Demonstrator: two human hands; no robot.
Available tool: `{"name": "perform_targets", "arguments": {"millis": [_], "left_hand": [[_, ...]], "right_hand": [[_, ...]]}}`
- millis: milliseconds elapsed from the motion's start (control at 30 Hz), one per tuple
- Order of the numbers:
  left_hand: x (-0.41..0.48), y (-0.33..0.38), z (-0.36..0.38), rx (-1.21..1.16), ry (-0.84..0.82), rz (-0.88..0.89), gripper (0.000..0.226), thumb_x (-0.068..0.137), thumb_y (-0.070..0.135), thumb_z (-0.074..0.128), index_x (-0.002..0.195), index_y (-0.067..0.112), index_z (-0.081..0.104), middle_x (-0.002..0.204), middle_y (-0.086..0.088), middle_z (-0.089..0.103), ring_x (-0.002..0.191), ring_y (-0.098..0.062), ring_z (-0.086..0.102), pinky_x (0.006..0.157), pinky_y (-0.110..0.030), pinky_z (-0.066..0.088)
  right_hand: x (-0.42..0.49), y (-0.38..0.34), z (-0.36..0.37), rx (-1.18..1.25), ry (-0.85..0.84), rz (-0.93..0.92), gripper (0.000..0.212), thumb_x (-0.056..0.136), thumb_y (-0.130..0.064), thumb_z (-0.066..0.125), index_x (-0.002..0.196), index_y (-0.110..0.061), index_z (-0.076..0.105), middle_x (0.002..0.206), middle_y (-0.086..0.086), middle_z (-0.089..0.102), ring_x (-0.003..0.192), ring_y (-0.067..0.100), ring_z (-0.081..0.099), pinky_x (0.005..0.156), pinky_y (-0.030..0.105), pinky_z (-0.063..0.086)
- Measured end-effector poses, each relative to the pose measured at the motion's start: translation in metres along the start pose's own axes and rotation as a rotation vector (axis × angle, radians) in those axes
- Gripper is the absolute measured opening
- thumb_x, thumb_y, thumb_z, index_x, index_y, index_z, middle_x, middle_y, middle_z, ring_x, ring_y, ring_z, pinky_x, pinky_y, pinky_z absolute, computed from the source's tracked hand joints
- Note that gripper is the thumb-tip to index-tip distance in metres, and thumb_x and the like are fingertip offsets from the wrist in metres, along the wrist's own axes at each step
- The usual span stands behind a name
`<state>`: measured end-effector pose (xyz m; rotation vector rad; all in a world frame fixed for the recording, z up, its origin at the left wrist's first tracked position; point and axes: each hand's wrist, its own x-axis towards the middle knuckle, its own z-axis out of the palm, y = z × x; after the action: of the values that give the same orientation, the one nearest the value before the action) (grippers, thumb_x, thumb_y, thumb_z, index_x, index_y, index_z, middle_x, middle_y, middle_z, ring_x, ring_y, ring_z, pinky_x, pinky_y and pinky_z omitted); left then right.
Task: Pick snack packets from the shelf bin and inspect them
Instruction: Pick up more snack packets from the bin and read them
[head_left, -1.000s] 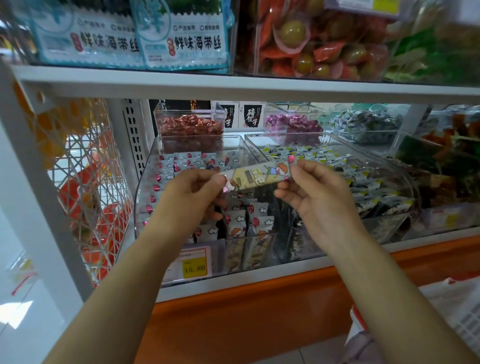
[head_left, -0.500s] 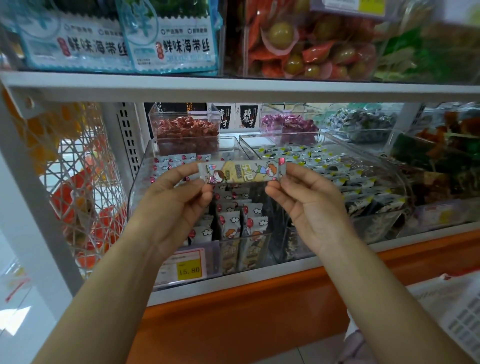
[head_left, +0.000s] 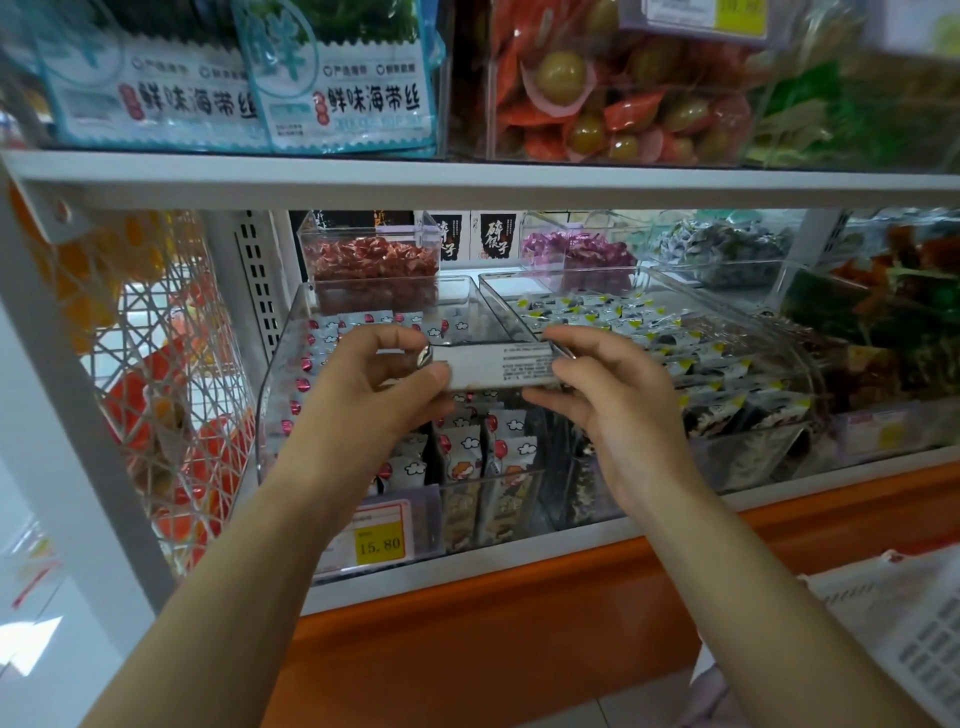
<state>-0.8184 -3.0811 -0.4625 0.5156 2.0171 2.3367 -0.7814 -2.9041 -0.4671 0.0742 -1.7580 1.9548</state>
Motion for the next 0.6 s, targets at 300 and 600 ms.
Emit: {"name": "perform_targets", "arguments": {"millis": [300, 600], "left_hand": [[-0.009, 0.013, 0.002, 0.286, -0.105, 0.06, 0.035, 0.08, 0.014, 0.068, 0.109, 0.034, 0.064, 0.103, -0.002, 0.061, 0.083, -0.008, 0.066, 0.064, -0.007, 0.048], [-0.01, 0.015, 0.008, 0.296, -0.072, 0.009, 0.01, 0.084, 0.014, 0.064, 0.074, 0.012, 0.066, 0.077, -0.004, 0.067, 0.066, -0.013, 0.066, 0.057, -0.019, 0.053]], "right_hand": [[-0.001, -0.001, -0.004, -0.162, 0.075, -0.059, 0.022, 0.084, -0.011, 0.066, 0.063, -0.018, 0.068, 0.076, 0.011, 0.066, 0.08, 0.032, 0.066, 0.064, 0.045, 0.058], [0.0, -0.003, -0.005, -0.361, 0.013, -0.191, 0.024, 0.084, -0.015, 0.067, 0.061, -0.023, 0.065, 0.055, -0.013, 0.059, 0.056, 0.002, 0.055, 0.055, 0.027, 0.048]]}}
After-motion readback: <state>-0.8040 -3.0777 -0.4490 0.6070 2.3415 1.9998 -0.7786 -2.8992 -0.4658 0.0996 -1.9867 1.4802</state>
